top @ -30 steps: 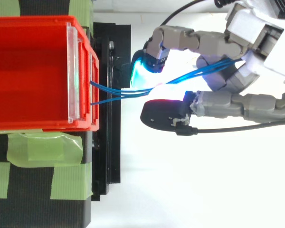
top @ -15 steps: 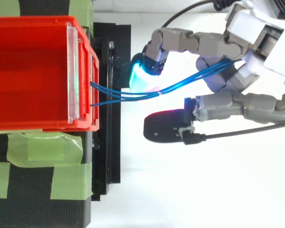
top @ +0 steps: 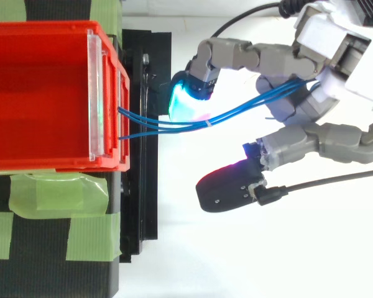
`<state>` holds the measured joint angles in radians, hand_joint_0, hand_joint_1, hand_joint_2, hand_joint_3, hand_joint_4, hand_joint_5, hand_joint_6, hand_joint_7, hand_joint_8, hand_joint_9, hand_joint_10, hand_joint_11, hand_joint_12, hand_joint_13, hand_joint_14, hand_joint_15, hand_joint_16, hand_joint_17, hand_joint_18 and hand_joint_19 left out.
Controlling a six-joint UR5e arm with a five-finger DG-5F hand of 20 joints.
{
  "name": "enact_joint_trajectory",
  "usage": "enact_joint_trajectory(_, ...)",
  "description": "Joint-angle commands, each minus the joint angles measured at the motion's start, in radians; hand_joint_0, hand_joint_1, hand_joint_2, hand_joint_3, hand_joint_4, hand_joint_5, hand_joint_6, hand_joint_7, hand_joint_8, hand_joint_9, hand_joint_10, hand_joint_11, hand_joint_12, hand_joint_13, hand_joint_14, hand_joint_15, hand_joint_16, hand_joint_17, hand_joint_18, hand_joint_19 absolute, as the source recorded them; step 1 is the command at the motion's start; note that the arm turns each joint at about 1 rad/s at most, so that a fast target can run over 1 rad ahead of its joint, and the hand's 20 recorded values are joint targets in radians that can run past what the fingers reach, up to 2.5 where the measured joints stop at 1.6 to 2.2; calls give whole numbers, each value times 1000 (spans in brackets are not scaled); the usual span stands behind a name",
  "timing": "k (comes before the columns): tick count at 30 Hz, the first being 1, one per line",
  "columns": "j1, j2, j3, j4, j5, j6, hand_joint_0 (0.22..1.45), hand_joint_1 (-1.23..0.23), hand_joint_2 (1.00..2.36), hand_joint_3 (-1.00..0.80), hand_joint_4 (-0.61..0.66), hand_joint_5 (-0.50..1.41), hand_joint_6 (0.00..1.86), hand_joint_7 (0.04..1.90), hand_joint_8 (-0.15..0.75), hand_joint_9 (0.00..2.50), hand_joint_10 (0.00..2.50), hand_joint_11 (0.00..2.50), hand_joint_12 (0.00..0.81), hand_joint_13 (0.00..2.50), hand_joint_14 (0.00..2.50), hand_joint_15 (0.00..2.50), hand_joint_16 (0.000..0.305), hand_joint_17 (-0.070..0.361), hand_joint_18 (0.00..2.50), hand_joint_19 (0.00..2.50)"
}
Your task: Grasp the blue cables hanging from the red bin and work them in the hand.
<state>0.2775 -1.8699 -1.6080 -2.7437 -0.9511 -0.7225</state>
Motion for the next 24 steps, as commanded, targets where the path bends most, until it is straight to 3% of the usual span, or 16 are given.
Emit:
enact_joint_trajectory(1, 0, 0, 0, -1, 0, -2, 929, -680, 1006, -854, 351, 331, 6, 1245, 535, 1779, 2500, 2500, 712, 2021, 2500, 1972, 237, 178, 2500, 648)
enact_joint_trajectory(6, 0, 0, 0, -2, 0, 0, 934, -694, 1004, -916, 357, 365, 5, 1276, 535, 1779, 2500, 2500, 712, 2021, 2500, 1972, 237, 178, 2500, 648)
enact_joint_trajectory(13, 0, 0, 0, -4, 0, 0, 985, -711, 1010, -790, 359, 366, 6, 1270, 535, 1779, 2500, 2500, 712, 2021, 2500, 1972, 237, 178, 2500, 648)
enact_joint_trajectory(24, 0, 0, -1, 10, 5, -2, 895, -684, 1006, -865, 367, 362, 6, 1271, 535, 1779, 2500, 2500, 712, 2021, 2500, 1972, 237, 178, 2500, 648)
